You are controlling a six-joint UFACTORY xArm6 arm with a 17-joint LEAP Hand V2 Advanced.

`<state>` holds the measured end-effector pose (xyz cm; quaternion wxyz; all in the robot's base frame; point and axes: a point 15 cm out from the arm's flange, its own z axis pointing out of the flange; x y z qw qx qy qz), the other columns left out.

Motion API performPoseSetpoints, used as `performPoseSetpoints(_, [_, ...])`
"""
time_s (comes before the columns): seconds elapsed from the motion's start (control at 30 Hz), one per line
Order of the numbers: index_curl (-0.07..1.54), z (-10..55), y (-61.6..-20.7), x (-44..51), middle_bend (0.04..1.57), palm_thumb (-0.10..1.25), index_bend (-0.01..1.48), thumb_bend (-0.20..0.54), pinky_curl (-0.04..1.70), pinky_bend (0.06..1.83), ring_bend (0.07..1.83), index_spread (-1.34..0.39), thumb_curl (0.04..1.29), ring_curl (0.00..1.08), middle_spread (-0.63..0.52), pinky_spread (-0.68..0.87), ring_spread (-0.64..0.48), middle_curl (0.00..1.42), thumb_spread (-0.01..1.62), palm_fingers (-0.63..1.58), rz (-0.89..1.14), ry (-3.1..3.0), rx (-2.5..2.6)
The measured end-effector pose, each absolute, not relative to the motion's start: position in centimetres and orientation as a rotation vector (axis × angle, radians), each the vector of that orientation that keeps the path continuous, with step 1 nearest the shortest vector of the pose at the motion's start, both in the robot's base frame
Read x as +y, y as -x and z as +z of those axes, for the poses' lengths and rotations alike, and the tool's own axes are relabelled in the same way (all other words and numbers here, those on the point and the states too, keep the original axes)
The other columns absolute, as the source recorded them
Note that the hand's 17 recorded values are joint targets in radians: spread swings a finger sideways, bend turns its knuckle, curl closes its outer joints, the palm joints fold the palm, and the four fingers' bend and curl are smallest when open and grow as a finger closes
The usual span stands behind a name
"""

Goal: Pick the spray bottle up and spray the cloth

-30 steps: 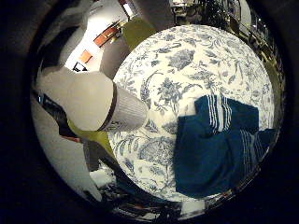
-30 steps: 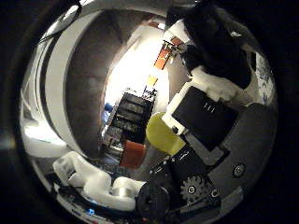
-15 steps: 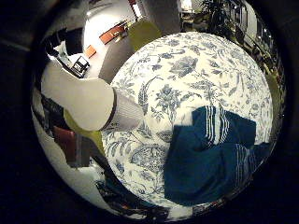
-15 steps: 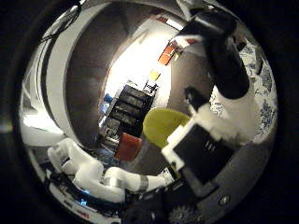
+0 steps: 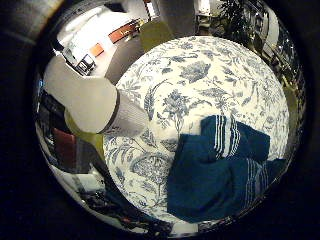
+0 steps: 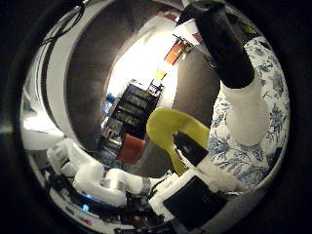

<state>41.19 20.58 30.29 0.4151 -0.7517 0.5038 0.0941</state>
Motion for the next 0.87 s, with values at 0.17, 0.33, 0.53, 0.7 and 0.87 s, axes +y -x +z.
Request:
performPoseSetpoints(0.17, [0.32,31.6,-41.6,19.4,0.37,0.66,0.16,-0.028,0.51,0.49,0.56,-0.33,0.43,0.3,0.08,0.36,0.17,0.33,1.04,0.1,0.196,1.864,1.268])
performPoseSetpoints(0.33, [0.29,32.1,-41.8,16.7,0.34,0.65,0.15,-0.025,0.46,0.5,0.53,-0.3,0.41,0.29,0.09,0.38,0.19,0.33,1.04,0.11,0.156,1.855,1.297])
performPoseSetpoints(0.53, [0.28,30.8,-39.1,14.5,0.32,0.64,0.15,-0.026,0.41,0.52,0.51,-0.28,0.4,0.27,0.1,0.39,0.2,0.33,1.04,0.13,0.17,1.835,1.344])
performPoseSetpoints(0.7, [0.28,32.6,-38.1,11.7,0.31,0.64,0.15,-0.025,0.38,0.52,0.51,-0.27,0.4,0.27,0.1,0.39,0.21,0.34,1.04,0.16,0.138,1.817,1.365])
performPoseSetpoints(0.87, [0.27,34.4,-36.4,8.5,0.31,0.64,0.15,-0.025,0.36,0.53,0.51,-0.27,0.4,0.27,0.11,0.4,0.22,0.34,1.03,0.18,0.124,1.785,1.422])
